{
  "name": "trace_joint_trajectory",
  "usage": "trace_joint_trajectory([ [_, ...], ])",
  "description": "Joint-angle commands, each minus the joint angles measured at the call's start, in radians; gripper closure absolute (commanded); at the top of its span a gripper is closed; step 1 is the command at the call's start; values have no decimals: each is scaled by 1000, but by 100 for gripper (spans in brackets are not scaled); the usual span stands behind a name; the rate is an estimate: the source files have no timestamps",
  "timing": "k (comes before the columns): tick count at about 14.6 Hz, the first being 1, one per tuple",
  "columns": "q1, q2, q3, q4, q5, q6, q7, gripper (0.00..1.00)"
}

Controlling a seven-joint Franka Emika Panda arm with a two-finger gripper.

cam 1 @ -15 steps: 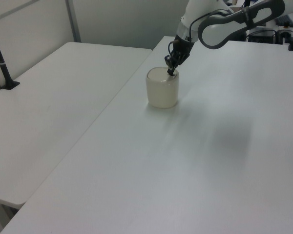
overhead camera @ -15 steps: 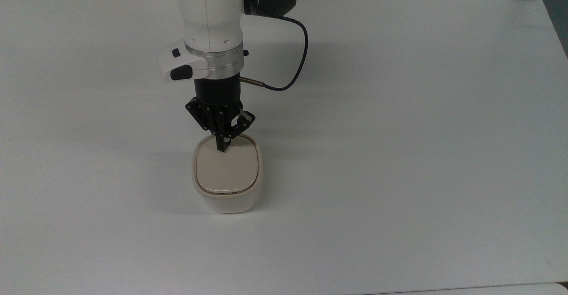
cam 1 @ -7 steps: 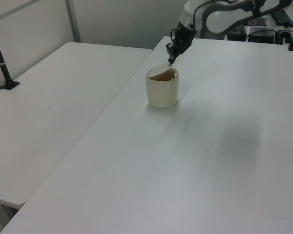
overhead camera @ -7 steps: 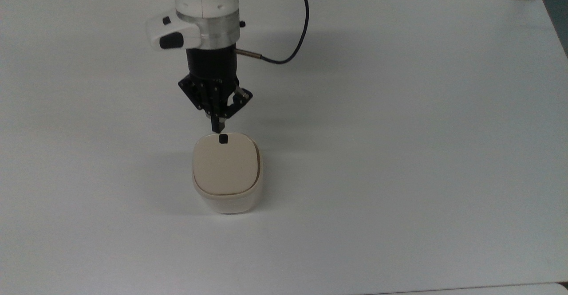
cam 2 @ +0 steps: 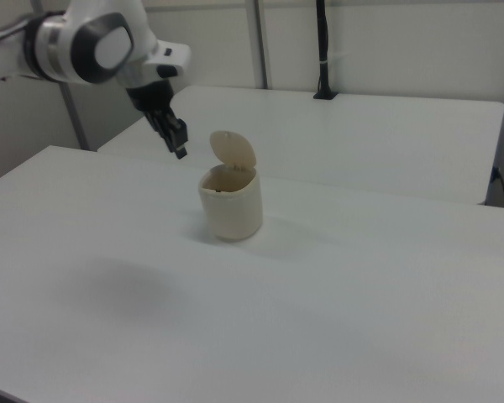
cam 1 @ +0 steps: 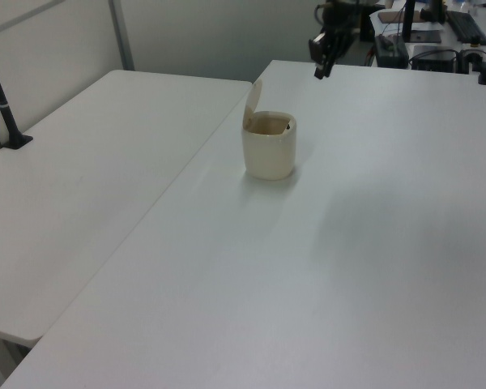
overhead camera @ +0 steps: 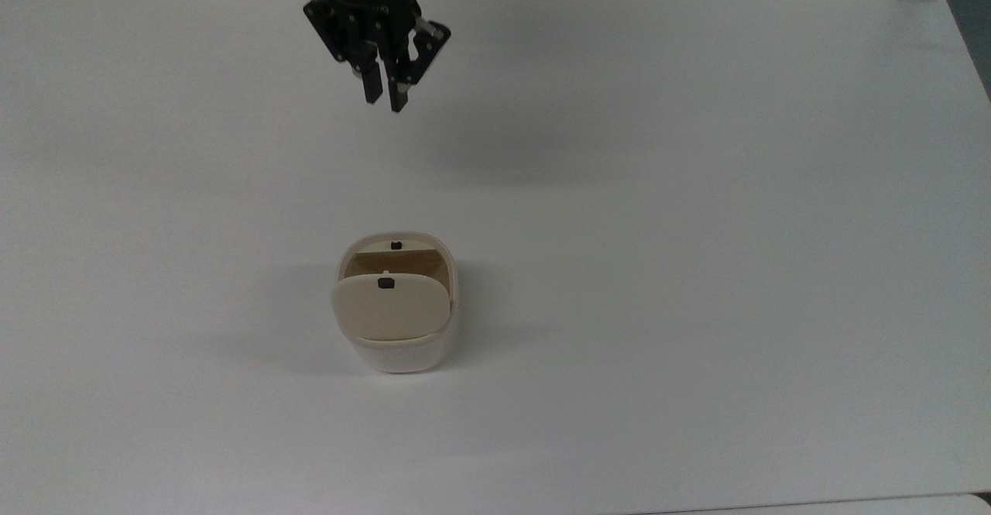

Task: Open the trash bin

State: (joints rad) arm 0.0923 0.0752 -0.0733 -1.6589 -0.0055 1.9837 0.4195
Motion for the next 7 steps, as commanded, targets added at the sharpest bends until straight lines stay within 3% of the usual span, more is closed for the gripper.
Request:
trace_joint_trajectory([
  [1,-2,-87,17,-33,6,-139,-20,35],
  [4,-19,-104,35,-39,6,-236,-86,0],
  [7,-37,-123,41,-41,6,-276,-177,0],
])
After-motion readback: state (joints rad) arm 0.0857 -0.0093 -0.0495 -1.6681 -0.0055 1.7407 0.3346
